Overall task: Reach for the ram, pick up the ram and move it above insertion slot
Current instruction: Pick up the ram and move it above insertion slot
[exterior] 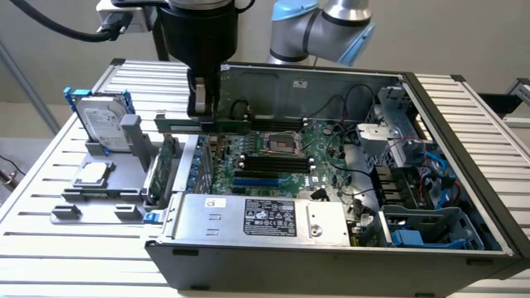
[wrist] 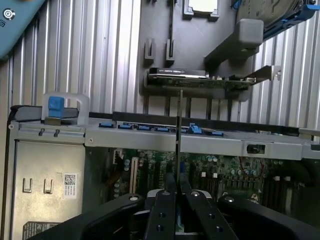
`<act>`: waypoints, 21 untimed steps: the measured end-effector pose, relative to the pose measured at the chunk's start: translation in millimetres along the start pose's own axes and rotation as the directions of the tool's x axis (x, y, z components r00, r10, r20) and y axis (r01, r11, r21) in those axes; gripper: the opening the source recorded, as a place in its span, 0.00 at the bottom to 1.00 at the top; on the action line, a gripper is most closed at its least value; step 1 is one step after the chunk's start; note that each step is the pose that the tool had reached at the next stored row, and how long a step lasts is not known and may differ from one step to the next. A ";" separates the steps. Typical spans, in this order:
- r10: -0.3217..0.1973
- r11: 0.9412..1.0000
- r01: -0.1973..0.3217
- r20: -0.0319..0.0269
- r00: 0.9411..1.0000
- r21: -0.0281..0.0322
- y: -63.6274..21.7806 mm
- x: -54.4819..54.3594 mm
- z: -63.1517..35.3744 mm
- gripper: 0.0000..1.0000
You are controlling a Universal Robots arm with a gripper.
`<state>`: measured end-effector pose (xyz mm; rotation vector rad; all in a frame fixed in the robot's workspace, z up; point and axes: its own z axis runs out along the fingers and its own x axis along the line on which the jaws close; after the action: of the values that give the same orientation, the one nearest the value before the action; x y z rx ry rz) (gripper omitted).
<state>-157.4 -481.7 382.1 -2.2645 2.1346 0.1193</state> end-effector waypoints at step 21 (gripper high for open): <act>0.000 1.000 0.000 0.000 1.000 0.000 -57.8 -33.9 0.8 0.14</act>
<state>-101.7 -444.4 382.0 -2.2644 2.1345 0.1194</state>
